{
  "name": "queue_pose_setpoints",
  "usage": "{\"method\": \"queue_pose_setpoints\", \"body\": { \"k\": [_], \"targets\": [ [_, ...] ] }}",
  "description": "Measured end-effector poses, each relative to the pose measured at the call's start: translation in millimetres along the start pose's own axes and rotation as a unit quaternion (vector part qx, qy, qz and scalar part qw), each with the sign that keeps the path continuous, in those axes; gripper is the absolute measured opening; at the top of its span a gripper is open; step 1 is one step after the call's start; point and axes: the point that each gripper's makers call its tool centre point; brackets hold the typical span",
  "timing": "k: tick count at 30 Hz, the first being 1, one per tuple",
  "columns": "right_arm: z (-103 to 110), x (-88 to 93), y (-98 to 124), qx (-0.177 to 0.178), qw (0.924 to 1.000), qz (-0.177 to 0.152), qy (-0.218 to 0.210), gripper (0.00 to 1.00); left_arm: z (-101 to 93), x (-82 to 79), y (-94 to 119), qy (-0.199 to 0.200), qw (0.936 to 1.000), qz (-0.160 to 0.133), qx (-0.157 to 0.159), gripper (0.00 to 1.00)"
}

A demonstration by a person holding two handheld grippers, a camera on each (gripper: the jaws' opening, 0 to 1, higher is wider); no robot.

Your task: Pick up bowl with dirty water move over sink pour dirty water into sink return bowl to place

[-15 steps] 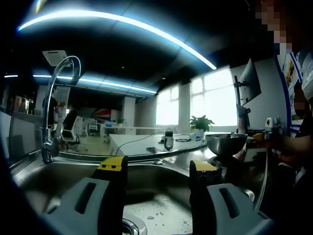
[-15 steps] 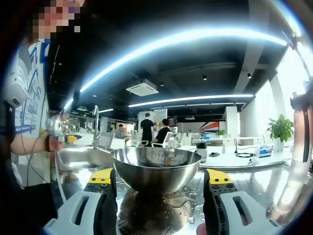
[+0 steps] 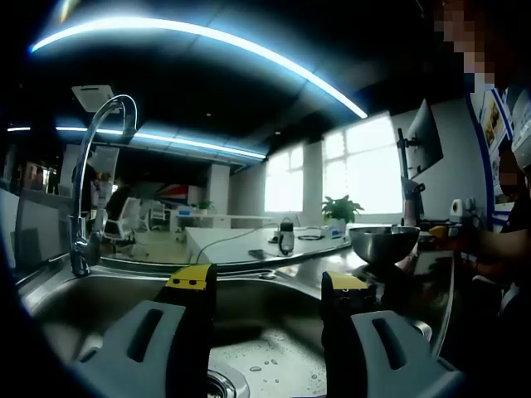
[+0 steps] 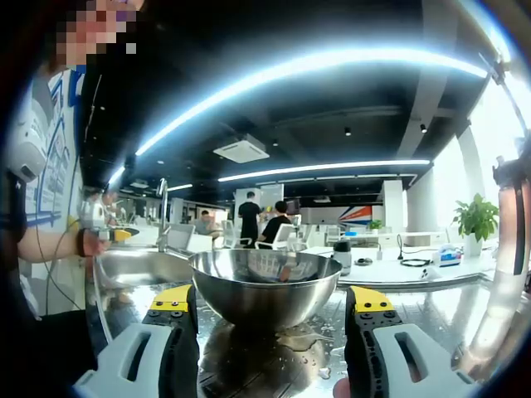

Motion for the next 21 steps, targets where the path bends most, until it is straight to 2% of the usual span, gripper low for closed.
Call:
{"method": "queue_pose_setpoints", "body": {
  "k": [21],
  "targets": [
    [0.5, -1.3, 0.1, 0.0, 1.0, -0.003, -0.002, 0.66, 0.0, 0.9, 0.0, -0.002, 1.0, 0.002, -0.002, 0.49]
  ]
}}
Point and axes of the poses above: the point that each gripper's makers call its tool centre point, and the gripper's own axes: y roughly backward along the fingers, z roughly to its left, x roughly out of its underside, and after that the axes turned 6 degrees about -z, right-handed
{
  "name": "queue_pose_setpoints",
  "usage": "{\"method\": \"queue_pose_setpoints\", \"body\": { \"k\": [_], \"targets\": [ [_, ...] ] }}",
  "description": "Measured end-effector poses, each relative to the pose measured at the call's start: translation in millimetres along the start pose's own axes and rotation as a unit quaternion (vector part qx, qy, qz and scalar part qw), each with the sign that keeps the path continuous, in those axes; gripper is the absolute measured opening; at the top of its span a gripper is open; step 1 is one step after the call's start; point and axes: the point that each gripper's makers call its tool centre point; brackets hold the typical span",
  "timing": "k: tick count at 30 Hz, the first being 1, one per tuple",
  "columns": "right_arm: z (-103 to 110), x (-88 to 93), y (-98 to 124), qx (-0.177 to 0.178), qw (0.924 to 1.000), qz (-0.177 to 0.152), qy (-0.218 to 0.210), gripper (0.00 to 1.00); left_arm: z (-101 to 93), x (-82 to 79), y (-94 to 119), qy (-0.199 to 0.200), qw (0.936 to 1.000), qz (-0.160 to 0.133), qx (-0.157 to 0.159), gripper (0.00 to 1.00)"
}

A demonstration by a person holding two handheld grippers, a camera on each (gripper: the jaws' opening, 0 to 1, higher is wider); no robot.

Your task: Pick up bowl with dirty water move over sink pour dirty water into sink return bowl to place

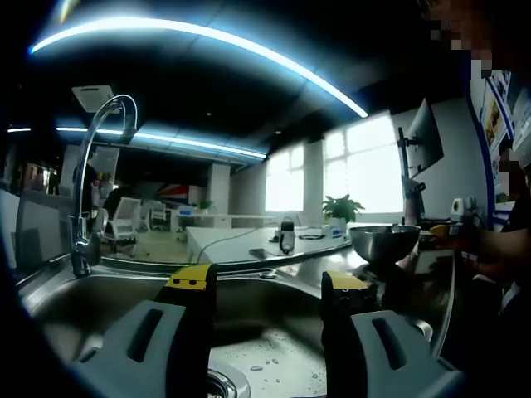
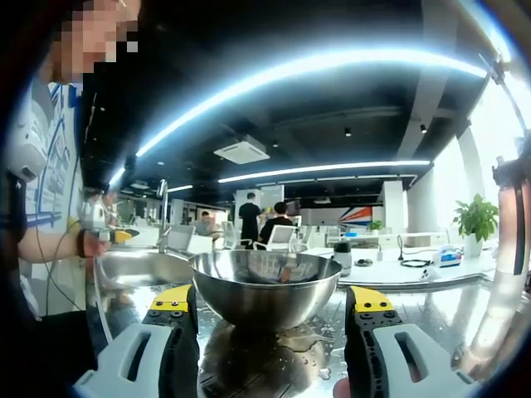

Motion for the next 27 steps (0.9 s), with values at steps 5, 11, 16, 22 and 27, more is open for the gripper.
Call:
{"method": "queue_pose_setpoints", "body": {
  "k": [5, 11, 16, 22, 27],
  "targets": [
    [-0.7, 0.2, 0.0, 0.002, 1.0, 0.0, 0.0, 0.66, -0.2, -0.5, 0.3, 0.0, 1.0, -0.001, 0.001, 0.49],
    [-0.9, -1.1, 0.1, 0.004, 1.0, -0.003, -0.004, 0.65, -0.6, -1.1, 0.5, 0.0, 1.0, -0.002, 0.001, 0.49],
    [1.8, 1.9, -0.7, 0.002, 1.0, 0.003, 0.006, 0.64, -0.6, -1.4, 0.6, -0.001, 1.0, -0.003, 0.001, 0.49],
    [1.1, 1.8, -0.4, 0.003, 1.0, 0.004, 0.008, 0.63, -0.5, -1.6, 0.6, -0.001, 1.0, -0.004, 0.001, 0.49],
    [3.6, -0.6, -0.4, -0.004, 1.0, -0.003, 0.002, 0.68, -1.3, -1.9, 0.6, -0.004, 1.0, -0.004, 0.001, 0.49]
  ]
}}
Point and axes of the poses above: the point that each gripper's makers call its tool centre point, and the gripper's own axes: y roughly backward along the fingers, z roughly to its left, x roughly out of its underside, and after that the axes turned 6 degrees about -z, right-handed
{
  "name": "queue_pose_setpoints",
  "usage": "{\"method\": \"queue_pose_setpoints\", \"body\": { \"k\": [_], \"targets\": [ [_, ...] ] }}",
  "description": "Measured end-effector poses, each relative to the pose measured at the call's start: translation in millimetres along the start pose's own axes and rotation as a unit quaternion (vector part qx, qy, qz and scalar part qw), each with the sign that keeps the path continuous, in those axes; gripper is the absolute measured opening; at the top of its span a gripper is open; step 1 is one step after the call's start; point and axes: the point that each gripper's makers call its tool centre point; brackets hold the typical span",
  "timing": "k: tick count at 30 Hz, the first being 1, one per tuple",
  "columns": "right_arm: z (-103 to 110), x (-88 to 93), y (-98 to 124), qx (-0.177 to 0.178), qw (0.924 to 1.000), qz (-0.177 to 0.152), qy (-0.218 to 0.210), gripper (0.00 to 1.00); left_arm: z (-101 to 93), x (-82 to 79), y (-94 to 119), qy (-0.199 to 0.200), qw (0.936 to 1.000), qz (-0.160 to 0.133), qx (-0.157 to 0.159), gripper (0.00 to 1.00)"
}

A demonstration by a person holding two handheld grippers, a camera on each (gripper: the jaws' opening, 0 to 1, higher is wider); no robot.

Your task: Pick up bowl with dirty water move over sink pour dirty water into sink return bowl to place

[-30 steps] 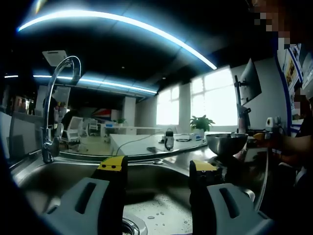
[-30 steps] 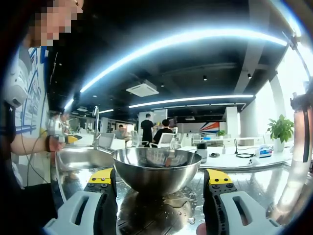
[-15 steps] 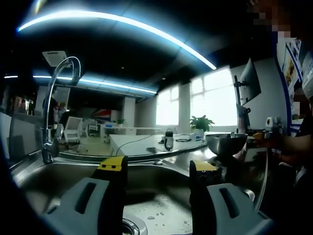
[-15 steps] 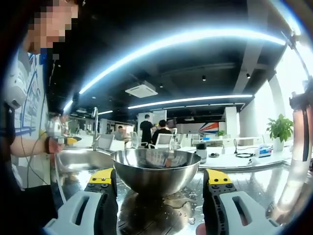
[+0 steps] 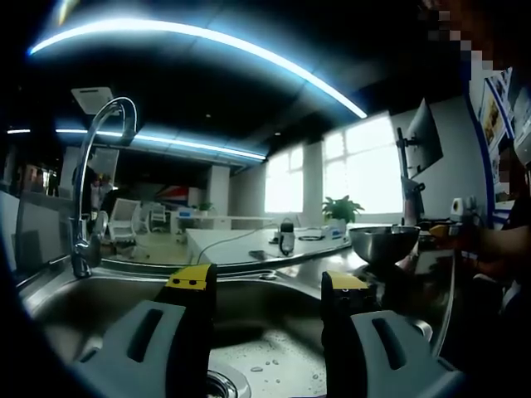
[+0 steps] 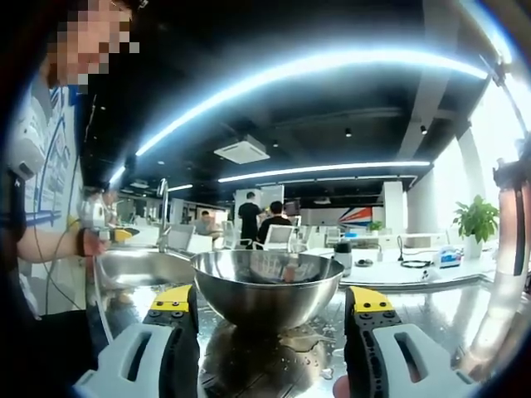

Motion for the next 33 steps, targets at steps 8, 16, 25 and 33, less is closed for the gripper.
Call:
{"method": "queue_pose_setpoints", "body": {
  "k": [8, 16, 25, 33],
  "targets": [
    [0, -11.3, 3, 0.008, 0.9996, -0.025, -0.011, 0.63, 1.3, -2.9, 1, -0.009, 0.9999, -0.007, -0.007, 0.49],
    [6, -22.0, 0, 0.005, 0.998, -0.032, -0.054, 0.52, 2.0, -4.8, 2, -0.009, 0.9999, -0.011, -0.008, 0.49],
    [4, -39.0, 6, 0.002, 0.9998, -0.016, -0.009, 0.48, 0.3, -1.0, 1, -0.022, 0.9997, -0.001, -0.006, 0.49],
    [4, -37.8, 2, 0.002, 1.0, 0.002, 0.004, 0.43, 0.7, -1.4, 1, -0.023, 0.9997, -0.002, -0.005, 0.49]
  ]
}}
Point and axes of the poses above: the point that each gripper's makers call its tool centre point, and the gripper's own axes: y roughly backward along the fingers, z roughly to its left, x roughly out of its underside, and after that the axes turned 6 degrees about -z, right-handed
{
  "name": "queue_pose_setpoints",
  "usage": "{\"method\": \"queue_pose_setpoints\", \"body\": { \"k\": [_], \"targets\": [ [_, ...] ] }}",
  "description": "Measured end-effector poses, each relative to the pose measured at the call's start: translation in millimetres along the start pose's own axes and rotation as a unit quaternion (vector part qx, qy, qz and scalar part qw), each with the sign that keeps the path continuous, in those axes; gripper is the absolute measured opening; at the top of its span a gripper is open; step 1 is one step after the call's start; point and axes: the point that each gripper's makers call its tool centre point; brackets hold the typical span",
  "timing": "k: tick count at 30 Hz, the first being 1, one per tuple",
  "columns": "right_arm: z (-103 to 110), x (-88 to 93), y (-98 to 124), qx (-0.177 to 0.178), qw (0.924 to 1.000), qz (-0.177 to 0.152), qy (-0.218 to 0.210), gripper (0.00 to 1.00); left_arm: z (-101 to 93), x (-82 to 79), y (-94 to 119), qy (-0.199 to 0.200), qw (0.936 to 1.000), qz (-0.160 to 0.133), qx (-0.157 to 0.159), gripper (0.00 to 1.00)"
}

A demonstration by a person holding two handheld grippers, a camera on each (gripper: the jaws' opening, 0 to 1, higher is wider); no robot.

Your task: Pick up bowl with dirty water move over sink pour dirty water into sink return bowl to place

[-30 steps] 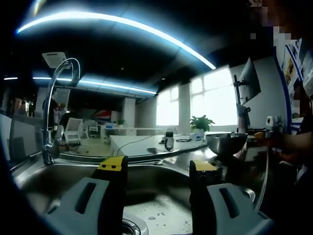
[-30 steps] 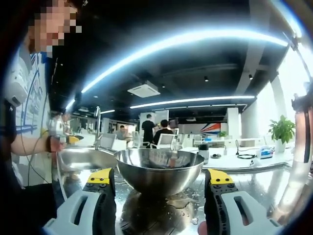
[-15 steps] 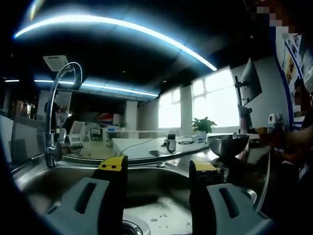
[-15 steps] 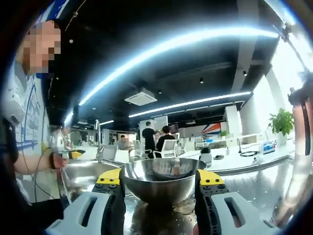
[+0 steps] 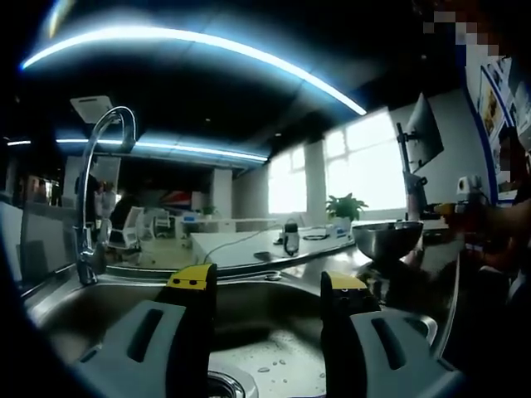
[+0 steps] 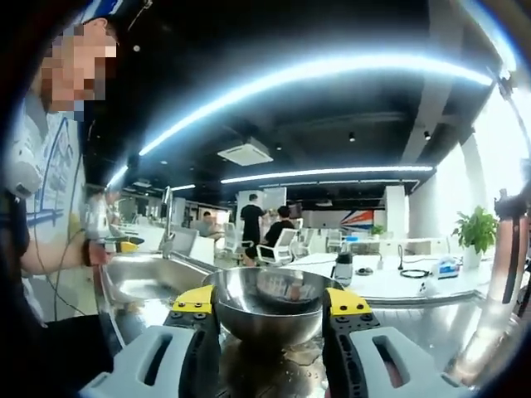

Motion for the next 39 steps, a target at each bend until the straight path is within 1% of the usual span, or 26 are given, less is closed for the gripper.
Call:
{"method": "queue_pose_setpoints", "body": {
  "k": [2, 3, 4, 5, 7, 11, 12, 15, 20, 24, 25, 26, 28, 29, 33, 39],
  "targets": [
    [-3, -2.4, -1, 0.005, 1.0, -0.001, -0.001, 0.41, -0.4, -0.1, 0, 0.0, 1.0, 0.0, 0.001, 0.49],
    [-5, -3.9, -1, 0.012, 0.9999, 0.0, 0.006, 0.38, -0.4, -0.2, 0, 0.0, 1.0, -0.001, 0.001, 0.49],
    [-5, -5.6, -2, 0.011, 0.9999, 0.0, 0.012, 0.33, -0.4, -0.5, 0, 0.0, 1.0, -0.001, 0.001, 0.49],
    [-3, -9.2, -3, 0.01, 0.9999, 0.0, 0.013, 0.3, -0.5, -0.7, 0, 0.001, 1.0, -0.002, 0.001, 0.49],
    [-5, -9.6, -6, 0.017, 0.9997, 0.012, 0.011, 0.31, -0.4, -0.5, 0, 0.002, 1.0, -0.002, 0.002, 0.49],
    [-9, -10.3, -9, 0.024, 0.9994, 0.022, 0.012, 0.32, -1.3, -0.2, 0, 0.001, 1.0, -0.001, 0.005, 0.49],
    [-11, -10.4, -10, 0.03, 0.9993, 0.024, -0.001, 0.32, -1.4, -0.3, 0, 0.001, 1.0, -0.001, 0.005, 0.49],
    [-15, -14.9, -11, 0.036, 0.9991, 0.022, -0.01, 0.26, -1.3, -0.3, 0, 0.002, 1.0, -0.001, 0.005, 0.49],
    [-18, -13.1, -17, 0.039, 0.9984, 0.041, -0.002, 0.27, -1.4, -0.3, 1, 0.001, 1.0, -0.001, 0.006, 0.49],
    [-19, -9.4, -21, 0.031, 0.9971, 0.068, 0.013, 0.28, -1.7, -0.7, 1, 0.002, 1.0, -0.002, 0.006, 0.49],
    [-17, -11.2, -22, 0.026, 0.9974, 0.066, -0.013, 0.28, -1.8, -0.7, 1, 0.002, 1.0, -0.002, 0.006, 0.49],
    [-19, -16.3, -24, 0.026, 0.9979, 0.056, -0.02, 0.28, -1.7, -0.7, 1, 0.002, 1.0, -0.002, 0.007, 0.49],
    [-24, -18.8, -26, 0.024, 0.9975, 0.065, 0.009, 0.29, -2.0, -0.9, 2, 0.002, 1.0, -0.002, 0.007, 0.49],
    [-24, -18.7, -27, 0.025, 0.997, 0.072, 0.013, 0.29, -2.0, -1.0, 2, 0.002, 1.0, -0.003, 0.007, 0.49],
    [-27, -22.9, -34, 0.024, 0.9966, 0.078, 0.011, 0.29, -2.3, -1.4, 2, 0.002, 1.0, -0.003, 0.007, 0.49],
    [-31, -20.4, -42, 0.023, 0.9953, 0.093, 0.017, 0.29, -2.6, -1.5, 2, 0.003, 1.0, -0.004, 0.007, 0.49]
  ]
}}
Point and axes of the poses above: the point that each gripper's makers call its tool centre point, and the gripper's own axes: y roughly backward along the fingers, z roughly to its left, x roughly out of its underside, and after that the axes turned 6 degrees about -z, right-handed
